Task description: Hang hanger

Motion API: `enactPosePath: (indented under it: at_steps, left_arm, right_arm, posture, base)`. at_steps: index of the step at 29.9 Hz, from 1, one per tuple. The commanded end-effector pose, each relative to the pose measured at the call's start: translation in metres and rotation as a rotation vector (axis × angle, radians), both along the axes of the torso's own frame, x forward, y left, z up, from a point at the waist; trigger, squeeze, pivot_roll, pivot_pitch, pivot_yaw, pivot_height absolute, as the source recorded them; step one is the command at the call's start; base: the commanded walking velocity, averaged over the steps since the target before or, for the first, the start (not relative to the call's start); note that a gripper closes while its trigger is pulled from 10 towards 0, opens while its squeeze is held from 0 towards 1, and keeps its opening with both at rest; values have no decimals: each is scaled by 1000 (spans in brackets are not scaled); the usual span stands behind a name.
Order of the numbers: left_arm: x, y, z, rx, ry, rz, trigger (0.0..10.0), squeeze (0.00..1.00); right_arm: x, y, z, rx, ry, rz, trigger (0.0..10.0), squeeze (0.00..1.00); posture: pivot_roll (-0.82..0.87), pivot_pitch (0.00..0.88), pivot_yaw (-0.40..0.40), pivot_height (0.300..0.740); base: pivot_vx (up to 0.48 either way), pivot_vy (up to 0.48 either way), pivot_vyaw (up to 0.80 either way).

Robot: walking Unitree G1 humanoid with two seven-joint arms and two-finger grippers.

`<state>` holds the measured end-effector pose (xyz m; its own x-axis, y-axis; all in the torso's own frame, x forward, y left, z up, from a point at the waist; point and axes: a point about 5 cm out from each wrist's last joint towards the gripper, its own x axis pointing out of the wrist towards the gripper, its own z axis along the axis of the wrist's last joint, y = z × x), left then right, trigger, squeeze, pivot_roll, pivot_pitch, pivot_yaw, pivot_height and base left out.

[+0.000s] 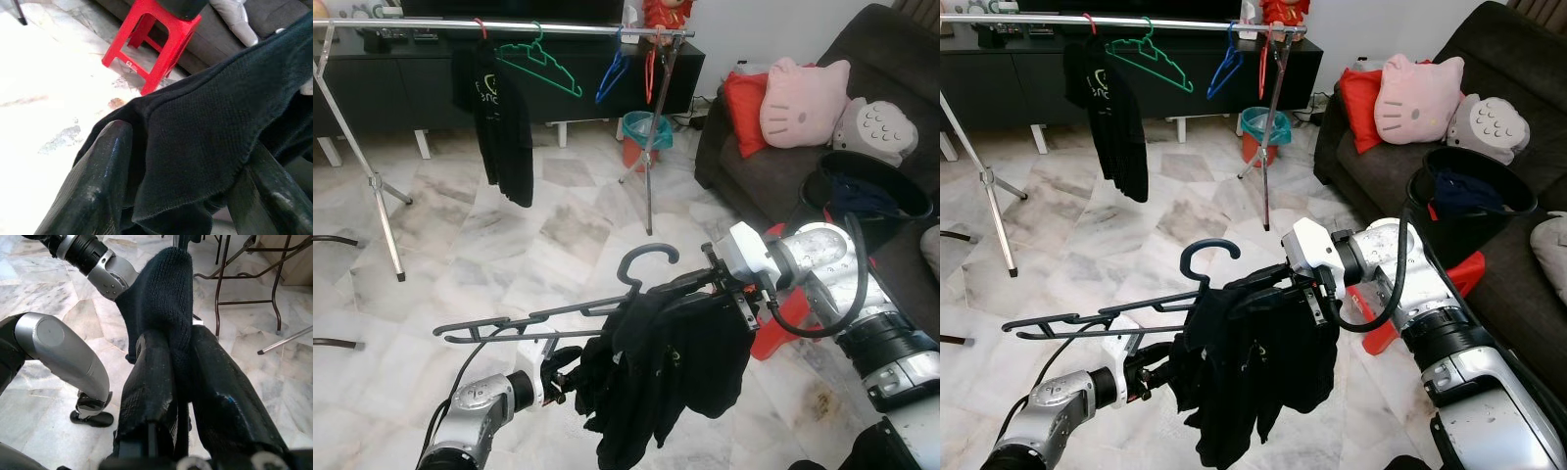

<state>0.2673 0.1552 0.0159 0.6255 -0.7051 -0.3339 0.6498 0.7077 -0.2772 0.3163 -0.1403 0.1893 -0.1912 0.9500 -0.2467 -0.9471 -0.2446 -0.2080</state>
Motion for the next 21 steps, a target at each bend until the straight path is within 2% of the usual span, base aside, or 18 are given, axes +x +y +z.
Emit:
enactPosePath:
  at_steps: [1,2,21]
  left_arm:
    - [1,-3,-1,9,-2,-3,7294,0]
    - [1,-3,-2,9,1,0,0,0]
    - [1,-5,-2,-32,3,-7,0,0]
  right_arm:
    - [0,-3,9,9,-26,8,10000,0]
    - [0,-2,9,10,-27,7,10000,0]
    - [2,-1,8,21,-17,2,10000,0]
  posture:
    - [-23,0,-130,740]
    - [-24,0,-130,740]
    - [-23,0,-133,740]
  base:
    - [0,0,0]
    - [0,0,0]
    - [0,0,0]
